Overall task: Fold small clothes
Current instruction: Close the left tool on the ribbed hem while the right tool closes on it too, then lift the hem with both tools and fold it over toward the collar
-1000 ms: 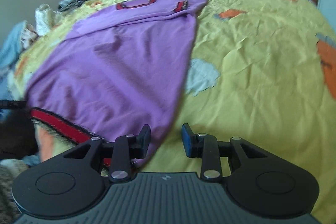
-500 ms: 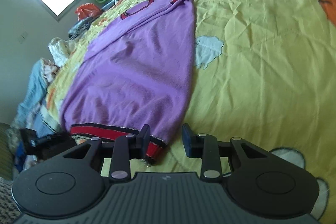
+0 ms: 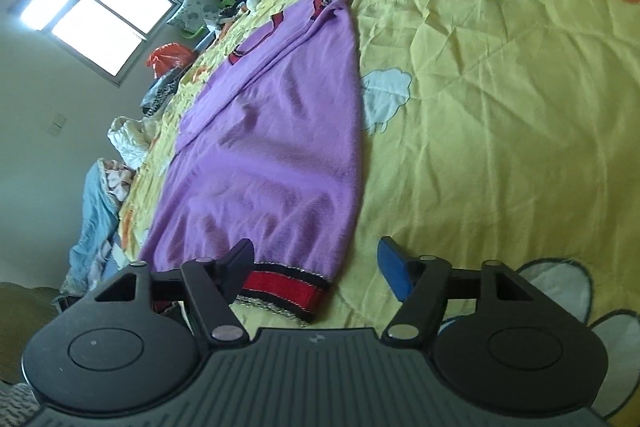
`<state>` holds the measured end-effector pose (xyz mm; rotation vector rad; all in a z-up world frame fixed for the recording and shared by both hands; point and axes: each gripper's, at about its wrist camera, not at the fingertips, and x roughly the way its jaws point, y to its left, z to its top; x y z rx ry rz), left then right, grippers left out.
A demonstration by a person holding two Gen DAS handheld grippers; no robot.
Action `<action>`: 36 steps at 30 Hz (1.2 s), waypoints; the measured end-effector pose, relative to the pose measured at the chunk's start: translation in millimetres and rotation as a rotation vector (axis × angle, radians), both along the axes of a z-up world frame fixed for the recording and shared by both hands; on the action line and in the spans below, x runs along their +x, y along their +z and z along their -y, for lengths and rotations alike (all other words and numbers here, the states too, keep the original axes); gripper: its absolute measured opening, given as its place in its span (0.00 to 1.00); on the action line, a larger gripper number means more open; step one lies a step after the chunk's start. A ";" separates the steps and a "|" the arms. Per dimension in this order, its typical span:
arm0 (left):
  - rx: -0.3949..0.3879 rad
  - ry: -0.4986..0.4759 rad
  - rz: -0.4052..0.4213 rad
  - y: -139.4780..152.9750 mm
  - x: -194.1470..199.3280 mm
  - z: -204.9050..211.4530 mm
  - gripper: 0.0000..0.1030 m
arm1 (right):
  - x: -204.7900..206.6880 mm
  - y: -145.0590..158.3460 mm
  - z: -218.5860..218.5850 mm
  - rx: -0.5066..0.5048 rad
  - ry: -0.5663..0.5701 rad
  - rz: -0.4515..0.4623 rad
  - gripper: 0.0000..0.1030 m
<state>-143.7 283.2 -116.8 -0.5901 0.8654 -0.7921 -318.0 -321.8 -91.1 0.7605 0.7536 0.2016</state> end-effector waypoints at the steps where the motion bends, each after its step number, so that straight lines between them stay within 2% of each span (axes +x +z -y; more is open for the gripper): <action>1: -0.008 -0.004 -0.004 0.5 -0.2 0.2 0.03 | 0.4 -0.7 1.1 0.015 -0.005 -0.002 0.66; 6: 0.014 -0.028 -0.042 -9.2 3.7 3.8 0.03 | -0.2 -6.2 11.2 0.107 -0.030 -0.018 0.66; 8: 0.031 -0.026 -0.064 -15.7 5.4 9.3 0.04 | -1.3 -4.0 11.7 0.099 -0.042 -0.025 0.66; 10: 0.046 -0.024 -0.071 -20.0 7.5 13.4 0.12 | -0.3 -1.4 6.8 0.060 -0.038 -0.028 0.66; 12: 0.054 -0.021 -0.071 -21.5 9.1 16.5 0.35 | 2.6 0.2 0.5 0.031 -0.029 -0.030 0.66; 14: 0.056 -0.012 -0.063 -21.4 9.2 19.2 0.41 | 6.5 3.2 -7.1 -0.008 -0.013 -0.036 0.66; 16: 0.044 -0.025 -0.063 -22.0 9.2 24.2 0.39 | 10.1 5.9 -16.4 -0.038 0.007 -0.047 0.66; 17: 0.044 -0.030 -0.067 -22.4 9.2 27.2 0.28 | 10.8 6.7 -20.6 -0.053 0.019 -0.052 0.64; 18: 0.040 -0.039 -0.073 -23.3 9.6 29.4 0.12 | 11.8 6.9 -24.4 -0.055 0.034 -0.056 0.58; 19: 0.035 -0.047 -0.078 -23.9 10.0 31.1 0.07 | 12.7 5.4 -28.5 -0.047 0.053 -0.061 0.54; 22: 0.022 -0.043 -0.091 -26.6 10.2 30.4 0.04 | 13.2 -4.9 -33.9 0.000 0.068 -0.074 0.22; 23: 0.011 -0.041 -0.085 -25.3 8.6 29.2 0.04 | 13.2 -9.1 -34.7 0.004 0.064 -0.082 0.08; 26: -0.008 -0.023 -0.060 -15.9 4.7 22.5 0.03 | 7.1 -11.8 -30.7 0.025 0.020 -0.059 0.05; 29: -0.071 -0.001 -0.029 -0.6 3.1 12.5 0.03 | -2.5 -5.1 -23.1 0.073 -0.044 0.019 0.04; 36: -0.173 0.018 0.046 41.7 -0.2 1.8 0.03 | -26.6 35.3 -12.7 0.181 -0.092 0.275 0.04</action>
